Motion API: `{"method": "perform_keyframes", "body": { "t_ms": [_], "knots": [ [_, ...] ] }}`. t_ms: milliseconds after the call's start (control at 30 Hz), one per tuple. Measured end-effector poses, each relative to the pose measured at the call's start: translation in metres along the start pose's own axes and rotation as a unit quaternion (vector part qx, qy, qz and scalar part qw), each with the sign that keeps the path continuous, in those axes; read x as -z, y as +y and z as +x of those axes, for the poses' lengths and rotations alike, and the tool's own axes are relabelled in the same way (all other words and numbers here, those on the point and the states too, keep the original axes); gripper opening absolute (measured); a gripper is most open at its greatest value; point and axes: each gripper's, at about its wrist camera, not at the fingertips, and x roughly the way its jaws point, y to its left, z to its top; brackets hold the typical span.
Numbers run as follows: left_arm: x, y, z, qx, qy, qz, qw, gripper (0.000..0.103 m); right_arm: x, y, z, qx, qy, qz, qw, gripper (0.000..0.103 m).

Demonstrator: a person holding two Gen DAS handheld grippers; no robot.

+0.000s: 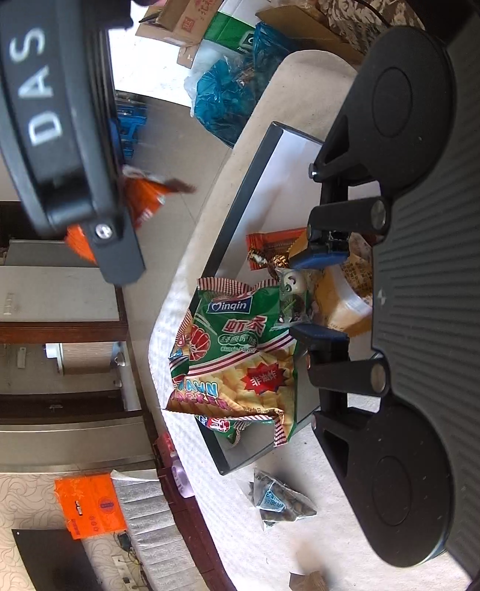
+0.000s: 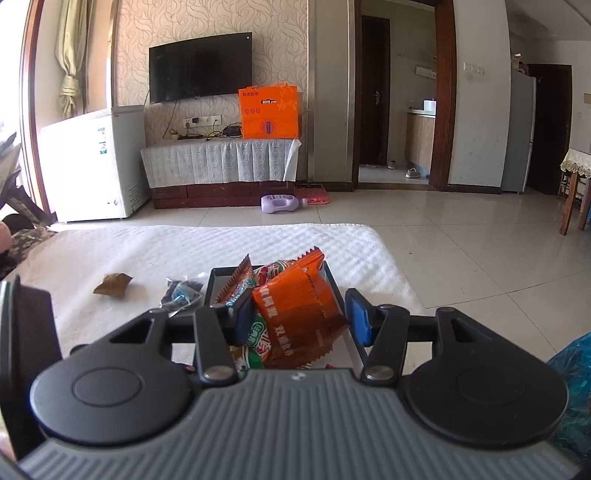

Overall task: Organize snacks
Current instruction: 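Open the left tool over the box while the right tool releases the orange snack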

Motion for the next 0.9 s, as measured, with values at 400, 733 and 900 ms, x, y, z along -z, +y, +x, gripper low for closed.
{"method": "perform_keyframes", "body": {
  "t_ms": [400, 733, 900],
  "knots": [
    [0.003, 0.001, -0.006, -0.025, -0.003, 0.006, 0.9997, 0.067, 0.009, 0.000, 0.017, -0.017, 0.039, 0.009, 0.999, 0.055],
    [0.004, 0.008, -0.018, -0.027, -0.011, -0.005, 0.9996, 0.078, 0.017, -0.003, 0.031, -0.009, 0.067, 0.012, 0.998, 0.056],
    [0.003, 0.011, -0.024, -0.027, -0.018, -0.010, 0.9994, 0.080, 0.021, -0.004, 0.040, -0.008, 0.084, 0.014, 0.996, 0.056]
  ]
}}
